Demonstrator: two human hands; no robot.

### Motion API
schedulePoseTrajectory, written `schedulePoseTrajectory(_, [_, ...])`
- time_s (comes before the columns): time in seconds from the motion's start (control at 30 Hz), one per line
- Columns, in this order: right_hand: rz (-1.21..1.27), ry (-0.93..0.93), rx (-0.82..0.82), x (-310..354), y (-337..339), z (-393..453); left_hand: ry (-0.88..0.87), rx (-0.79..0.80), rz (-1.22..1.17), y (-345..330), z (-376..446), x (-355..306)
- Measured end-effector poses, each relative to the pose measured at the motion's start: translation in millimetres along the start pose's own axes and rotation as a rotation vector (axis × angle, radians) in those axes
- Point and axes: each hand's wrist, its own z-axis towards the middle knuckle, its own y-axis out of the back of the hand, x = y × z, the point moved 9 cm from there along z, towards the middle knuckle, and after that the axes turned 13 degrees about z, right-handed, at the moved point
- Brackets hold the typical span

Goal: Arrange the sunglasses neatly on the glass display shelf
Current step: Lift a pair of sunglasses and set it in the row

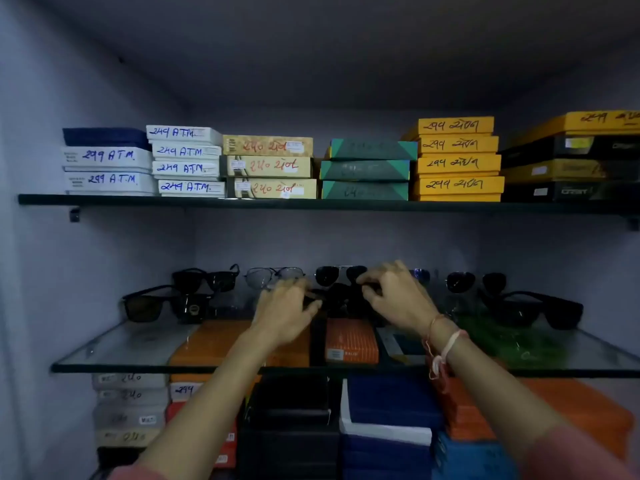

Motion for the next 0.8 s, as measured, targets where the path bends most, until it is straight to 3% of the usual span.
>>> schedulePoseTrajectory(0.13, [0.208,-0.094,0.080,-27.5,-16.2,19.1,0.189,0.228,0.061,-29.6,27.6,-7.1])
schedulePoseTrajectory(0.33, [0.215,-0.080,0.074,-45.3,-24.1,40.8,0.441,0.305,-0.044,-51.7,56.3,-4.3])
schedulePoseTrajectory(0.5, [0.221,-0.027,0.046,-29.2,-17.8,58.0,0.438,0.325,-0.134,-50.3,60.9,2.7])
schedulePoseTrajectory(0.63, [0.237,-0.015,0.069,-20.9,-24.0,67.4,0.362,0.253,-0.117,-37.5,57.8,34.6])
schedulePoseTrajectory(0.8, [0.263,0.006,0.191,0.5,-48.6,68.9,0.215,0.118,-0.438,1.2,45.6,67.9])
